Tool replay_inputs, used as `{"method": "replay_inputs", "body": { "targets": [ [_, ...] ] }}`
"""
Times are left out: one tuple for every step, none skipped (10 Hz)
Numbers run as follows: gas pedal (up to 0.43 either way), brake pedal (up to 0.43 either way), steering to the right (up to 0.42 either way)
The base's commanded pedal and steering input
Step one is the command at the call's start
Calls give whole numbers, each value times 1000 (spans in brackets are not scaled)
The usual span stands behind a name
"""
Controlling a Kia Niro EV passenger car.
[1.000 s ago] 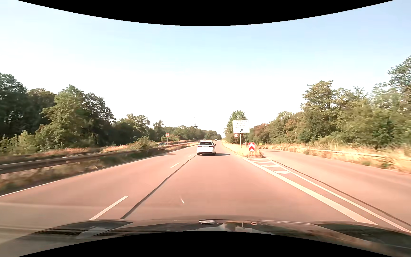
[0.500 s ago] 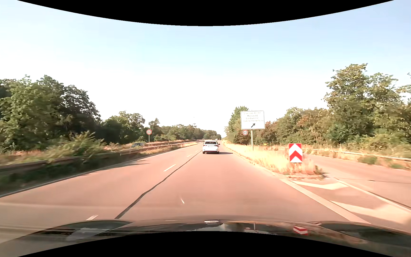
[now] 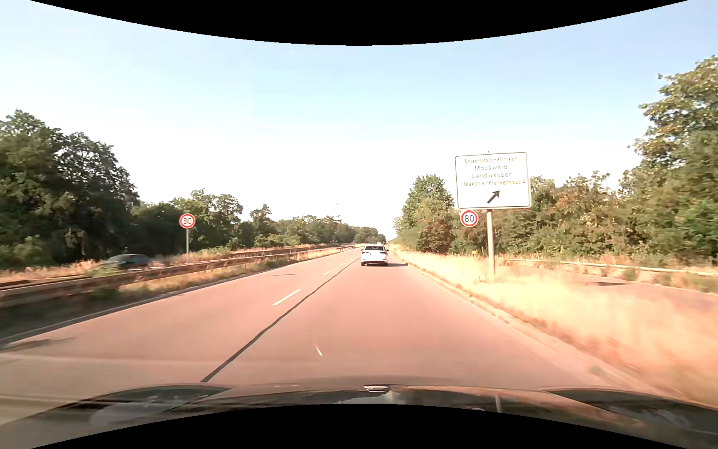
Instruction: Follow the waypoints while adhering to traffic rules and regulations
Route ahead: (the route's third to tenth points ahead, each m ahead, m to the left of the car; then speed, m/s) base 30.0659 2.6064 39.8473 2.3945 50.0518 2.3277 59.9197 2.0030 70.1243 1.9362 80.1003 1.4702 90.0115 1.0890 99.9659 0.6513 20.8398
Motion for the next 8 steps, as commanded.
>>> {"method": "replay_inputs", "body": {
  "targets": [
    [138, 0, 1],
    [138, 0, 1],
    [138, 0, 1],
    [138, 0, 1],
    [138, 0, 2],
    [138, 0, 2],
    [138, 0, 2],
    [138, 0, 2]
  ]
}}
